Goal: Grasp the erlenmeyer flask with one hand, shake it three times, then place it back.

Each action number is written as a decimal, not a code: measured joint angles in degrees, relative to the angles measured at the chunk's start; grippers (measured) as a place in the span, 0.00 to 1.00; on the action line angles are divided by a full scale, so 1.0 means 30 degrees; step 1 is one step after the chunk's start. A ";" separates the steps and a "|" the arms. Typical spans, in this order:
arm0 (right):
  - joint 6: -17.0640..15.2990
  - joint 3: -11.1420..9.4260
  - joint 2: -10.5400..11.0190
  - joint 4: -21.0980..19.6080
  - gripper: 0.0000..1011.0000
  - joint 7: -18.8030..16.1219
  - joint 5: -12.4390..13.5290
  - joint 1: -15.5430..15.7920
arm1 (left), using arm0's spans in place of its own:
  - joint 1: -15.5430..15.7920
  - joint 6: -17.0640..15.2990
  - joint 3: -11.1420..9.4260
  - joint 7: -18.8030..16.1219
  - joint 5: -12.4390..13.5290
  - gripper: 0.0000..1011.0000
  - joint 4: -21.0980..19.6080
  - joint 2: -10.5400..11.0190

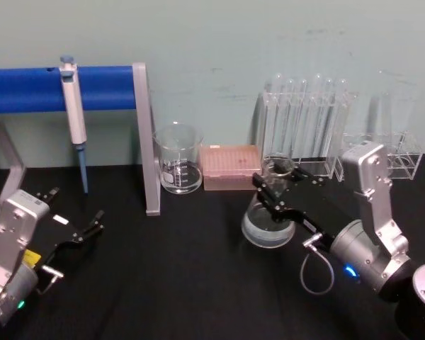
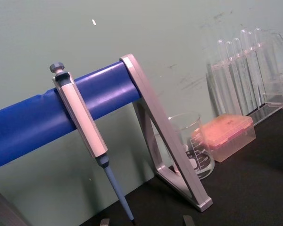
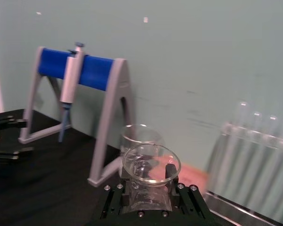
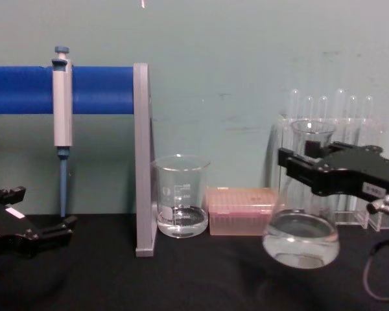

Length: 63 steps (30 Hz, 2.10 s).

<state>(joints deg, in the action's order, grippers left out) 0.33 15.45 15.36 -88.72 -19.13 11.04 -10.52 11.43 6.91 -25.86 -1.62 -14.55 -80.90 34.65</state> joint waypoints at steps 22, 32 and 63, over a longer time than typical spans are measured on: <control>0.0519 0.2486 0.0489 0.0781 0.45 -0.2257 0.1310 -0.1298 | 0.0001 0.0000 -0.0001 0.0000 -0.0001 0.99 0.0000 0.0000; 0.0892 0.2924 0.0801 0.1096 0.45 -0.2686 0.1884 -0.1668 | 0.0000 0.0000 0.0000 0.0000 -0.0001 0.99 0.0000 -0.0001; 0.2024 0.4211 0.1035 0.5381 0.45 -0.5242 0.3398 -0.4375 | 0.0000 0.0000 -0.0001 0.0000 -0.0001 0.99 -0.0001 0.0000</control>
<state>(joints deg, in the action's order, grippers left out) 6.40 28.08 18.46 -72.58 -34.86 21.24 -23.64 11.43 6.91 -25.86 -1.62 -14.55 -80.90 34.65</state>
